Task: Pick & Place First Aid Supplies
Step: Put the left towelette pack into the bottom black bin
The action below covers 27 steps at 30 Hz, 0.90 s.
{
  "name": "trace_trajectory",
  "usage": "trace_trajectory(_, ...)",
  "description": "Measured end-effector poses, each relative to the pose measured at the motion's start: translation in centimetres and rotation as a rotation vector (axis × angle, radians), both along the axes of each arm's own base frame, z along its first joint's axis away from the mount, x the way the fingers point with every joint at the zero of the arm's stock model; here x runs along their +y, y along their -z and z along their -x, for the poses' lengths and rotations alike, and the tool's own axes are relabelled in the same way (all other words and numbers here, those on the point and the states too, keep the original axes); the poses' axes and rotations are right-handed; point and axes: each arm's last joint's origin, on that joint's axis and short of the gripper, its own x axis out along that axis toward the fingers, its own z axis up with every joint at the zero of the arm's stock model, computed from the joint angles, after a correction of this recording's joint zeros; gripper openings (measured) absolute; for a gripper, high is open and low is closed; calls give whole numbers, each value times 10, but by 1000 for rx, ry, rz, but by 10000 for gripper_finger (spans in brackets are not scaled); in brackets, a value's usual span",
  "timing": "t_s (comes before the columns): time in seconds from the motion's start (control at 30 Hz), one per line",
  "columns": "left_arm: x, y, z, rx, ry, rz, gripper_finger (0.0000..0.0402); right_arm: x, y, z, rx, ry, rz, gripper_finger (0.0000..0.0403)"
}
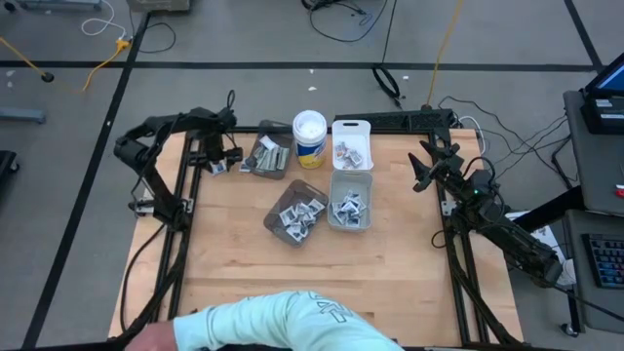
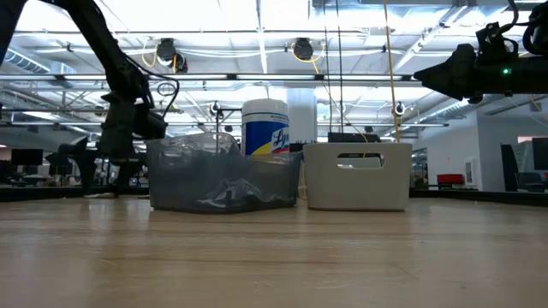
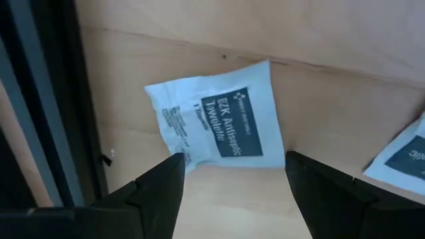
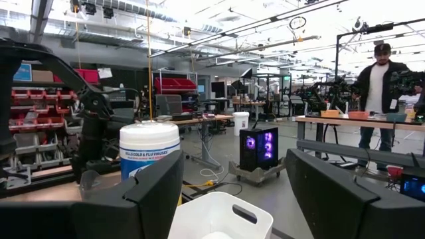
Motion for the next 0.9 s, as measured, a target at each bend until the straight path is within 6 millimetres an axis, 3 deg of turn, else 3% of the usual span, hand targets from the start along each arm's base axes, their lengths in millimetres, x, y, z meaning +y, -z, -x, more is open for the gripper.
trace_trajectory(0.33, 2, 7, -4, 3, -5, 14, 253, 0, 0, 0, 0, 0, 0, 263)
trace_trajectory(0.5, 1, 8, -5, -28, -16, 39, 181, 0, 0, 0, 0, 0, 0, 263)
trace_trajectory(0.77, -3, 8, -9, -99, 14, 87, 23, 0, 0, 0, 0, 0, 0, 263)
trace_trajectory(0.9, -7, 10, -13, -139, 36, 118, 9, 0, 0, 0, 0, 0, 0, 263)
